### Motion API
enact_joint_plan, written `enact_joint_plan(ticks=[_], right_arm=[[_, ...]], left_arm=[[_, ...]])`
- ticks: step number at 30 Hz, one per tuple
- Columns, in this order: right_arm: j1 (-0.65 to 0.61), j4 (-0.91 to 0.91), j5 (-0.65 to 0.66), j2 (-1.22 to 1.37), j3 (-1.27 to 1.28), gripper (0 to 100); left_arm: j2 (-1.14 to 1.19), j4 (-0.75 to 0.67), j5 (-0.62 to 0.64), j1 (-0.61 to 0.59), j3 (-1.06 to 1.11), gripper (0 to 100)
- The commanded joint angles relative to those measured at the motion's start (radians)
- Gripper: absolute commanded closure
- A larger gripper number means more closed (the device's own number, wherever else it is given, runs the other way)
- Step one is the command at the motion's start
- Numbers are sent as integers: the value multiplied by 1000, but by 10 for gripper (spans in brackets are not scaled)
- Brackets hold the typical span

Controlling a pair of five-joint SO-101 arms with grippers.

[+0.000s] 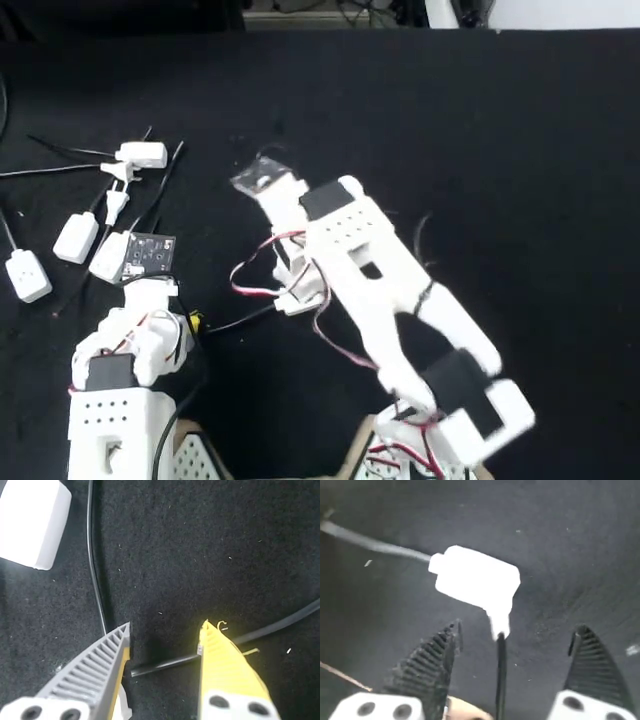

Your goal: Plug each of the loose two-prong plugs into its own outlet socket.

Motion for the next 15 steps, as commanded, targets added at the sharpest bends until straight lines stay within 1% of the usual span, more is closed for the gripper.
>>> enact_joint_plan(ticks=[1,4,6,10,12,15], right_arm=[[-48,17,373,-128,-51,706],[-63,8,641,-125,-24,706],[-58,-40,752,-110,5,706],[-43,-138,835,-59,53,706],[-40,-160,872,-27,58,705],[-40,-166,901,30,58,705]], left_arm=[[-6,3,9,-10,-13,777],[-6,3,9,-12,-13,777],[-6,5,9,-25,-16,777],[-6,0,15,-104,-33,777],[-6,0,23,-133,-41,777],[-6,-6,71,-159,-45,776]])
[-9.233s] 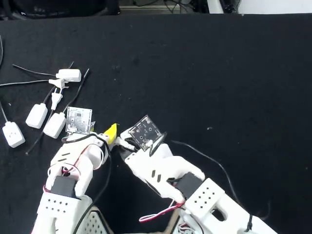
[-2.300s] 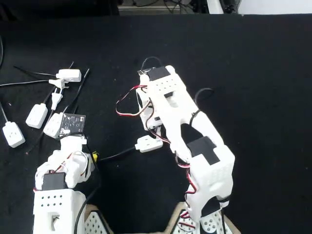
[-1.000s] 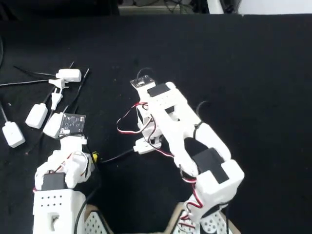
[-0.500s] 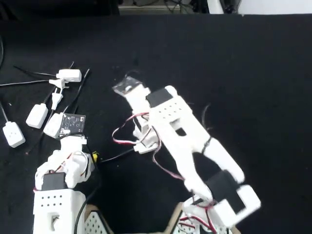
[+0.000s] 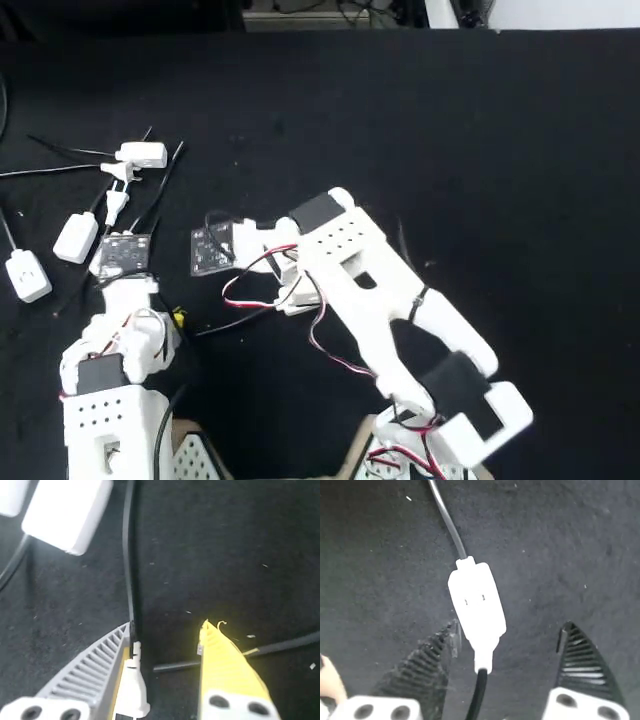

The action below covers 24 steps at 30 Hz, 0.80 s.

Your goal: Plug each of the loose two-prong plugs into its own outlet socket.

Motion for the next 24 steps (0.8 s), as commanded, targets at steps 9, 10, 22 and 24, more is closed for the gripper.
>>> enact_joint_plan(ticks=[9,10,22,24], right_arm=[[11,-64,68,208,-12,705],[20,-77,68,222,-12,705],[121,-133,-3,280,-36,943],[186,-129,-115,255,-85,955]], left_arm=[[-6,-72,146,-153,-47,773],[-6,-68,146,-153,-51,773],[-6,-64,146,-151,-51,773],[-6,-64,146,-151,-51,773]])
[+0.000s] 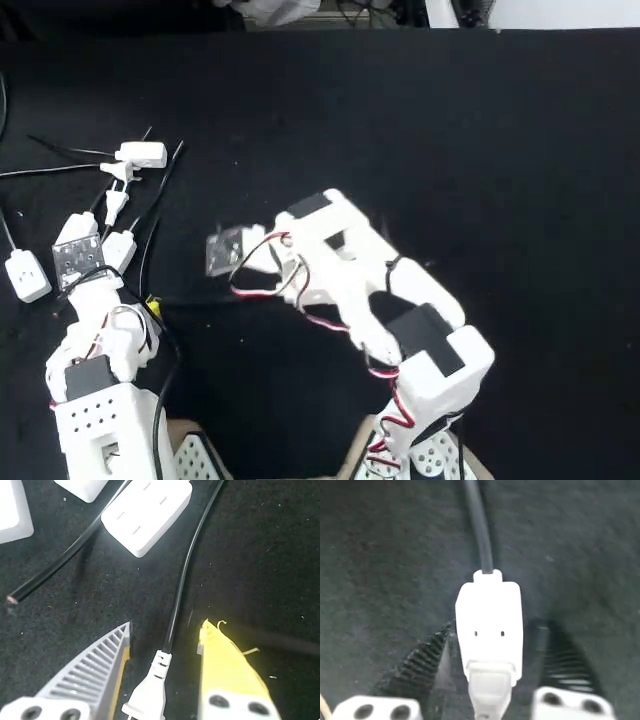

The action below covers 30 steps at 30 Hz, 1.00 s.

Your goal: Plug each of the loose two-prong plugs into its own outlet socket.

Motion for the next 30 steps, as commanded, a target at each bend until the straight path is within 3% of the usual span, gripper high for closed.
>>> enact_joint_plan(ticks=[1,4,7,10,13,18,25,30], right_arm=[[157,9,-192,-67,-97,953],[316,12,-281,-139,-174,978],[509,9,-466,-189,-269,987],[710,14,-669,-171,-360,987],[865,66,-769,-87,-455,987],[1019,226,-779,163,-737,987],[1152,364,-767,576,-1348,987],[1157,488,-618,862,-1764,986]], left_arm=[[-6,-9,6,-7,-51,773],[-6,-9,6,-7,-51,773],[-6,-9,6,-7,-51,773],[-6,-9,6,-7,-51,773],[-6,-9,6,-7,-51,773],[-6,-9,6,-5,-50,773],[-6,-11,6,-5,-47,773],[-6,-11,6,-5,-45,773]])
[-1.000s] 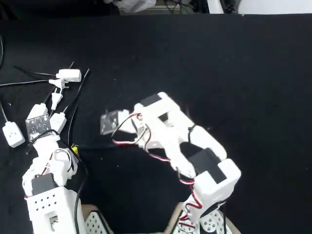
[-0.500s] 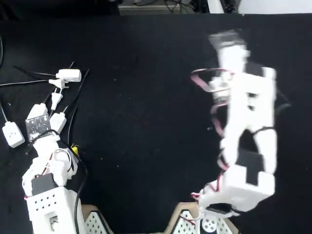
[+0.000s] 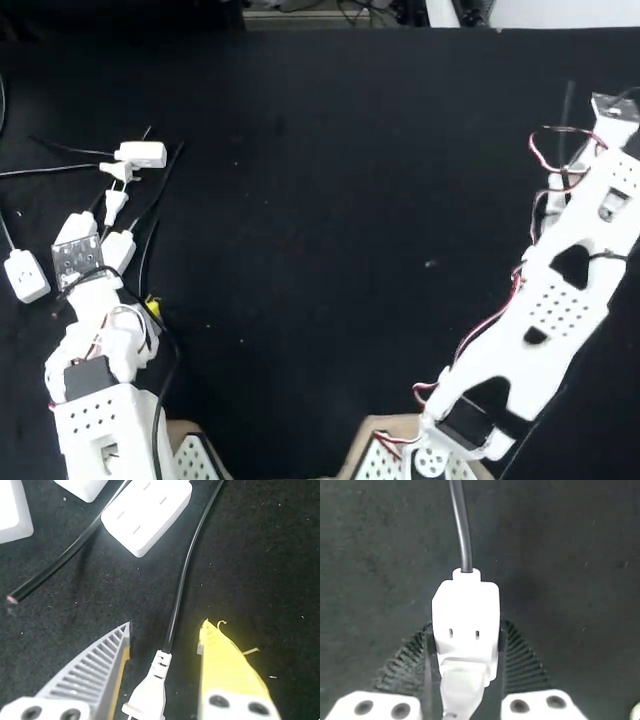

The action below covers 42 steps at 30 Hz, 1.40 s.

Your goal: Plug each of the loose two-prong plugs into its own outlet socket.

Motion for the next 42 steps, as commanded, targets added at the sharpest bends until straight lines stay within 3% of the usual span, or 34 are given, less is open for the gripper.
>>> enact_joint_plan(ticks=[1,6,13,19,28,35,42], right_arm=[[9,92,120,213,-456,985],[12,92,189,397,-699,984],[25,6,213,414,-625,979],[23,15,209,412,-624,812],[11,-18,207,410,-690,807],[9,-35,135,308,-690,688],[-55,-57,87,150,-690,681]], left_arm=[[-6,-12,6,-5,-45,773],[-6,-14,6,-5,-44,773],[-6,-15,6,-5,-44,773],[-6,-15,6,-5,-44,773],[-6,-15,6,-5,-44,773],[-6,-15,6,-5,-44,773],[-6,-15,6,-5,-44,773]])
